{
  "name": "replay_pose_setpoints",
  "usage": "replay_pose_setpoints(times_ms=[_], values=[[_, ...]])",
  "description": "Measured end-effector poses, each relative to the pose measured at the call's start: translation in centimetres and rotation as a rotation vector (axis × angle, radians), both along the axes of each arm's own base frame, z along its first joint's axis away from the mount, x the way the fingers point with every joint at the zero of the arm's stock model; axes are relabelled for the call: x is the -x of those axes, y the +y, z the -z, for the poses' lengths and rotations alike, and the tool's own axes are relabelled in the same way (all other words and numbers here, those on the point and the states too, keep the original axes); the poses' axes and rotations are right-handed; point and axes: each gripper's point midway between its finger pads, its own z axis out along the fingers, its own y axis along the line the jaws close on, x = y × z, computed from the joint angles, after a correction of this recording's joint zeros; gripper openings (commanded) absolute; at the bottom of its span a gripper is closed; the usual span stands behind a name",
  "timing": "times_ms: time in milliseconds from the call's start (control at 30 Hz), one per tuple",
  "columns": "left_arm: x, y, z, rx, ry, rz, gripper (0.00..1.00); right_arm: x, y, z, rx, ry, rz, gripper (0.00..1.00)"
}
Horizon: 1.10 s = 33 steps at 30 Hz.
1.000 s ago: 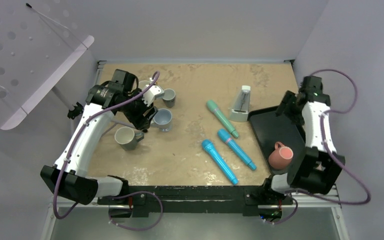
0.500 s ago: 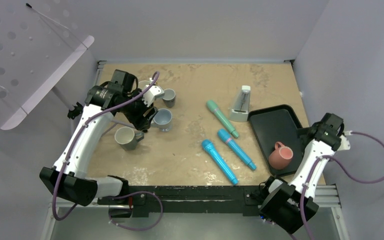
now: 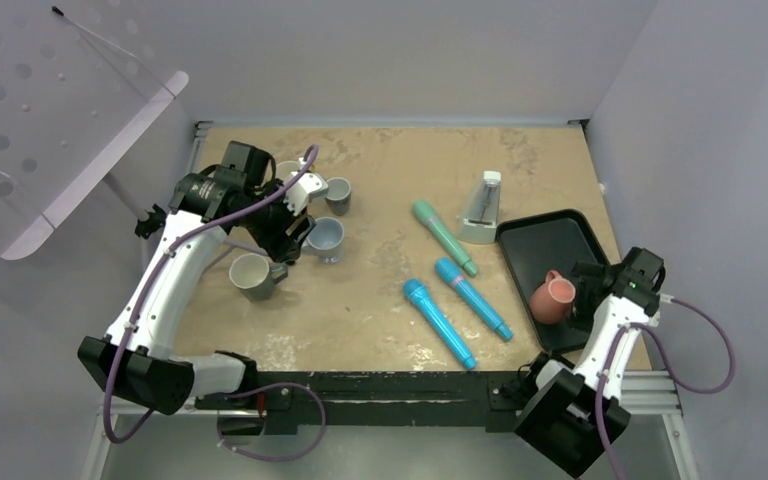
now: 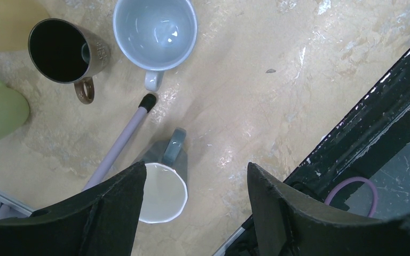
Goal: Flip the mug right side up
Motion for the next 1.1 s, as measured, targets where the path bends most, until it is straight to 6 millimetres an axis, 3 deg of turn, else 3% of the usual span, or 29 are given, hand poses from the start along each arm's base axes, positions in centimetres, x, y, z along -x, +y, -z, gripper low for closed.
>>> replay_pose_setpoints(times_ms=[200,333,433,567,633,767,867,933,1100], values=[[0.0,-0.1,0.0,0.004,0.002,0.002,0.73,-3.8,0.6,-0.7,-0.024,-0.098,-0.106,0.94],[0.1,-0.1,0.0,0.006,0.003,0.003,0.73,-7.4,0.7,-0.6,-0.025,-0.07,-0.347,0.97],[0.1,-0.1,0.0,0.006,0.004,0.003,0.73,-9.7,-0.3,0.4,0.02,0.008,-0.551,0.97],[0.1,-0.1,0.1,0.005,0.007,0.004,0.73,-9.6,-2.0,1.2,0.11,0.14,-0.701,0.91],[0.2,-0.1,0.1,0.004,0.008,0.006,0.73,-9.7,-2.7,0.5,0.15,0.187,-0.754,0.85],[0.3,-0.3,0.1,0.005,0.007,0.012,0.73,-12.8,-4.7,-3.2,0.303,0.215,-0.886,0.83],[0.2,-0.3,0.1,0.004,0.007,0.012,0.73,-15.8,-3.5,-4.7,0.41,0.238,-1.05,0.8],[0.3,-0.3,0.1,0.004,0.007,0.012,0.73,-17.2,-1.7,-4.9,0.454,0.251,-1.175,0.73],[0.5,-0.1,0.5,-0.004,0.019,0.011,0.73,-17.4,2.4,-2.1,0.426,0.323,-1.434,0.7]])
